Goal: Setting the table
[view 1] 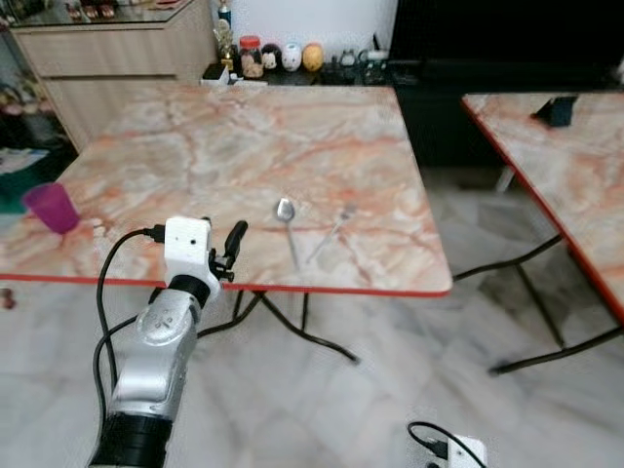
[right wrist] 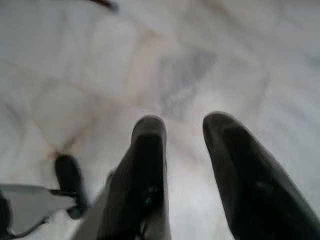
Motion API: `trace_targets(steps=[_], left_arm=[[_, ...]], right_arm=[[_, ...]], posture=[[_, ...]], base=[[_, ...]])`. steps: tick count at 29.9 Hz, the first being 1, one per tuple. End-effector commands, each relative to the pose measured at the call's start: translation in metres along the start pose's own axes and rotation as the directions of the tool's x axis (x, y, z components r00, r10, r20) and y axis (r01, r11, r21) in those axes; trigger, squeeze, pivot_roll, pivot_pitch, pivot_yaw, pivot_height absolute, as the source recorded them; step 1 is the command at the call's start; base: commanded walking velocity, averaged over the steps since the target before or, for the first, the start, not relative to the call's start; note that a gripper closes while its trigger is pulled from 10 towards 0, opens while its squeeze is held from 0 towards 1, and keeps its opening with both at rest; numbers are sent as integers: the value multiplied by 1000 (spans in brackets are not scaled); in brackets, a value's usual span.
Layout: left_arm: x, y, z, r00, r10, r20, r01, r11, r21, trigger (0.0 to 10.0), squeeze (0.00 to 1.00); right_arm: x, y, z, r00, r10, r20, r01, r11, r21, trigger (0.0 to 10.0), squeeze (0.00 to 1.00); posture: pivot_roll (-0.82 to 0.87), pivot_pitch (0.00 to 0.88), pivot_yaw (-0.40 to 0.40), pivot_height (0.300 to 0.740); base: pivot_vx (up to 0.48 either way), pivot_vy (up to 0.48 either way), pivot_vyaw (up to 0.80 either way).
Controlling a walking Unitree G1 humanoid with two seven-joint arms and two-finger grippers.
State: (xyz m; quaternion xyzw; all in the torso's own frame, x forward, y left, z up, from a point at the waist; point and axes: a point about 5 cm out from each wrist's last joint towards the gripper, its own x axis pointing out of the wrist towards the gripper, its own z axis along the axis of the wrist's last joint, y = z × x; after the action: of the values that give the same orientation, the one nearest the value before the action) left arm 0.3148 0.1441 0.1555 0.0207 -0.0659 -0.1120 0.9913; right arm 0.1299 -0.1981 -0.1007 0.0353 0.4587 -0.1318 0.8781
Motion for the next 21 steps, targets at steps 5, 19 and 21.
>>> trace_targets(steps=[5,19,21], left_arm=[[0,7,4,1000,17,12,-18,999,31,10000,0],[-1,8,4,1000,28,11,-28,999,28,10000,0],[-1,8,4,999,30,11,-31,999,29,10000,0]], right_arm=[[0,4,0,1000,11,-6,-11,1000,-5,10000,0],[0,4,1,1000,14,-5,-14,1000,-16,10000,0],[0,4,1,1000,15,-5,-15,1000,-18,10000,0]], posture=[[66,0,-25,740],[71,0,-29,740],[71,0,-29,740]], base=[[0,299,0],[0,272,263],[0,240,0]])
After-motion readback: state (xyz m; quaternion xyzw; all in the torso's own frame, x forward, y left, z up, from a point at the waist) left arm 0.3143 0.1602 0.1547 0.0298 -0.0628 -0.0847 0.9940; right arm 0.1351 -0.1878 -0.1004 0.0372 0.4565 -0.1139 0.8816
